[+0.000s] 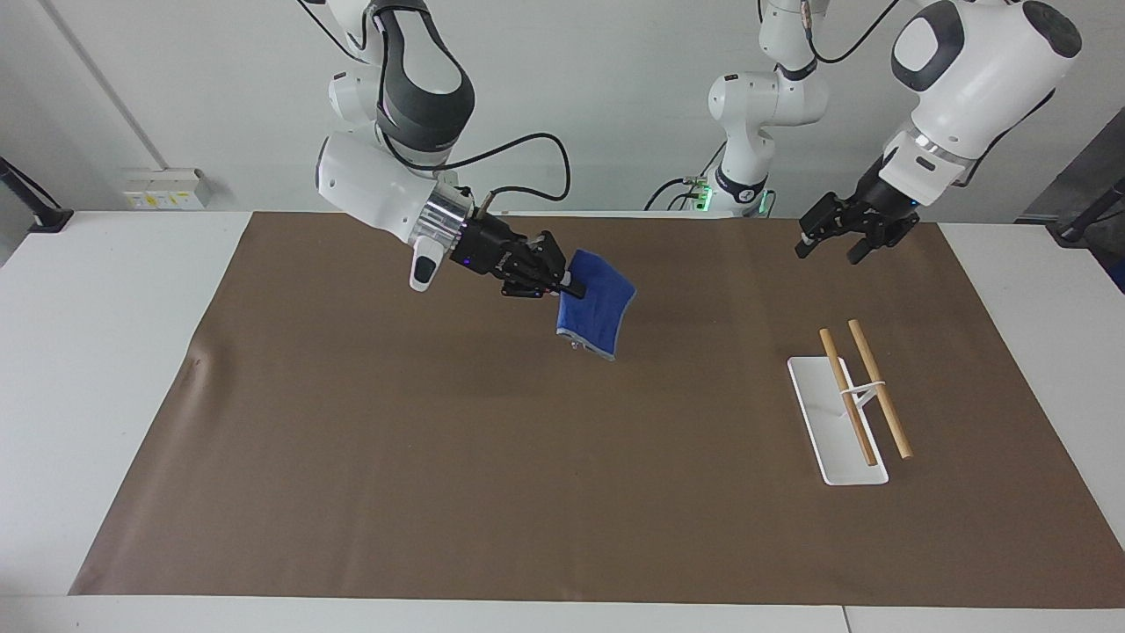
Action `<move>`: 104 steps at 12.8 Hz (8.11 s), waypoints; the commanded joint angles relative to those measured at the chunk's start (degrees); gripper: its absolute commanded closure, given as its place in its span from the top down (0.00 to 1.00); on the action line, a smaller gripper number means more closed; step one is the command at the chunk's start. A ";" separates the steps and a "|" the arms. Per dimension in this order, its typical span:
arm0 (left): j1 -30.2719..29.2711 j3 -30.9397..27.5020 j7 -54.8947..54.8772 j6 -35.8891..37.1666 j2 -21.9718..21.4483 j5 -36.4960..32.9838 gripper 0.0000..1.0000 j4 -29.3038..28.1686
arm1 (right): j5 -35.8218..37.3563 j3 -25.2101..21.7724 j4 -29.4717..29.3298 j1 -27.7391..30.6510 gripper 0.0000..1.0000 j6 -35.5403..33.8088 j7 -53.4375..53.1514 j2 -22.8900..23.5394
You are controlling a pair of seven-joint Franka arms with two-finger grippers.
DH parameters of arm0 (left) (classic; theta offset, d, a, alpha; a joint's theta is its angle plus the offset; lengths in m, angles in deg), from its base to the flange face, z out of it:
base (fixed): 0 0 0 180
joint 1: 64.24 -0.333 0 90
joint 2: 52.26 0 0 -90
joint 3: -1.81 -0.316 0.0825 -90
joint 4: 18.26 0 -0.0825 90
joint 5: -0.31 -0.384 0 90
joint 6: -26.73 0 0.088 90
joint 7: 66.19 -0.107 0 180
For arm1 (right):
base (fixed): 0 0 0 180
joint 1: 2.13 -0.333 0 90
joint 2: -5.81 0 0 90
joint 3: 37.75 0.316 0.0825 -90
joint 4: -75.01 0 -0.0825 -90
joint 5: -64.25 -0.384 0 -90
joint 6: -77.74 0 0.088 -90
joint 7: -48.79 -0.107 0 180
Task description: Right arm passes towel to left arm to hang
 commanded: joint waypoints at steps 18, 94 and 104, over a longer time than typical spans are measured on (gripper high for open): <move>12.81 -0.50 71.52 -29.04 -4.83 20.04 1.00 -16.21 | -33.12 1.13 0.56 -10.70 0.00 13.89 7.81 0.10; -16.38 -1.38 61.86 -36.88 9.31 18.28 1.00 -11.48 | 77.17 -11.44 -10.52 14.88 1.00 -41.56 -9.60 -12.12; -16.37 -1.38 57.81 -37.49 9.32 18.10 1.00 -11.65 | 78.23 -10.56 -9.81 14.52 1.00 -40.15 -8.19 -12.29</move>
